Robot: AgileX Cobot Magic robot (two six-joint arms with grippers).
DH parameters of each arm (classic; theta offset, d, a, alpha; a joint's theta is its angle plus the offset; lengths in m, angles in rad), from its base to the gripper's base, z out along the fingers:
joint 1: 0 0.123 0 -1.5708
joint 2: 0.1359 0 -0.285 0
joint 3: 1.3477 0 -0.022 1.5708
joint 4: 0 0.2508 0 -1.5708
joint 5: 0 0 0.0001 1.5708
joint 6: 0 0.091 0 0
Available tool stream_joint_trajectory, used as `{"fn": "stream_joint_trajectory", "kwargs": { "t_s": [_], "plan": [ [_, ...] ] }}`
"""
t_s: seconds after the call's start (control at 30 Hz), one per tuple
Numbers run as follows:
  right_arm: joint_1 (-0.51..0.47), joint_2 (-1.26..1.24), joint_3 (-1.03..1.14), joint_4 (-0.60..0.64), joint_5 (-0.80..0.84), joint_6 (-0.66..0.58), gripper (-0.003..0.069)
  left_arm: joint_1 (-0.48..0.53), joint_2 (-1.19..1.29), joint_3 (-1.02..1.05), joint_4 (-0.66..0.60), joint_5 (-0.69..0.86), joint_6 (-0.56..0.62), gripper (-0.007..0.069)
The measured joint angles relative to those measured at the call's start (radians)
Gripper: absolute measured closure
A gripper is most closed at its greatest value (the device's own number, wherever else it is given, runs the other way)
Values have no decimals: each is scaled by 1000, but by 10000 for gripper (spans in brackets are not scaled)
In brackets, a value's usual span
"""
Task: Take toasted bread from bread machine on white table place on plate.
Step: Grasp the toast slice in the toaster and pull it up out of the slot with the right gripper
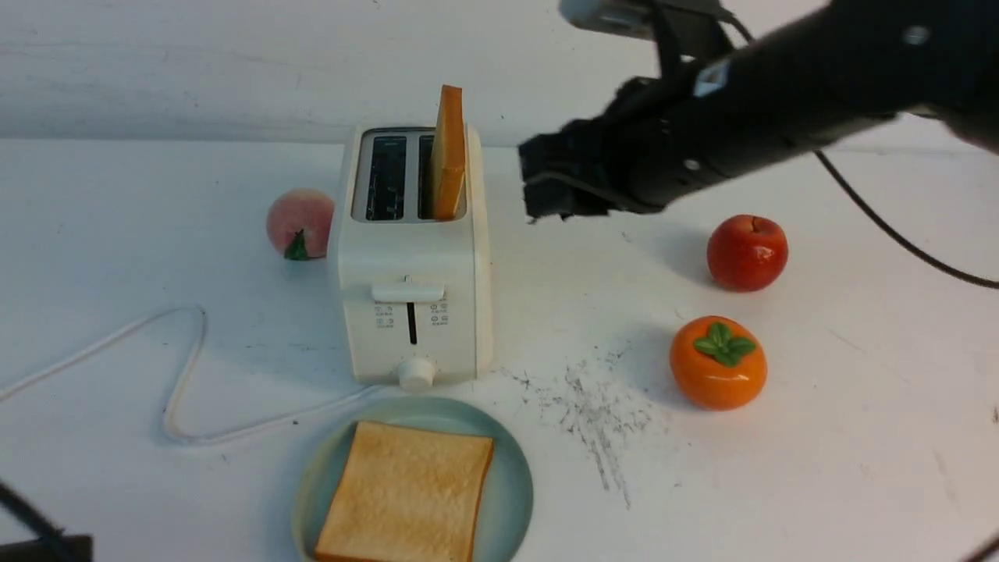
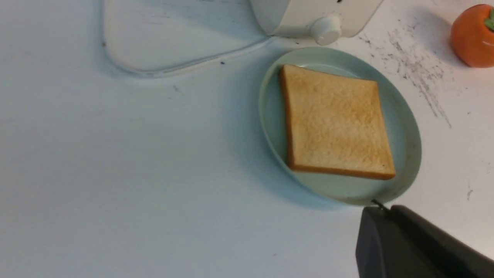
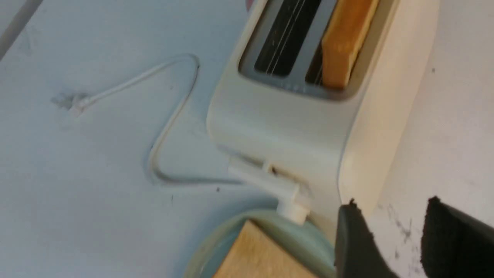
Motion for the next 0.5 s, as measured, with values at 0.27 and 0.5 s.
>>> {"fn": "stream_joint_trajectory", "kwargs": {
  "t_s": [0.27,0.5],
  "plan": [
    [5,322,-363,-55,-15,144,134,0,-229,0,132,208,-71,638],
    [5,473,-515,-103,-38,157,175,0,-287,0,203,268,-75,638]
  ]
}}
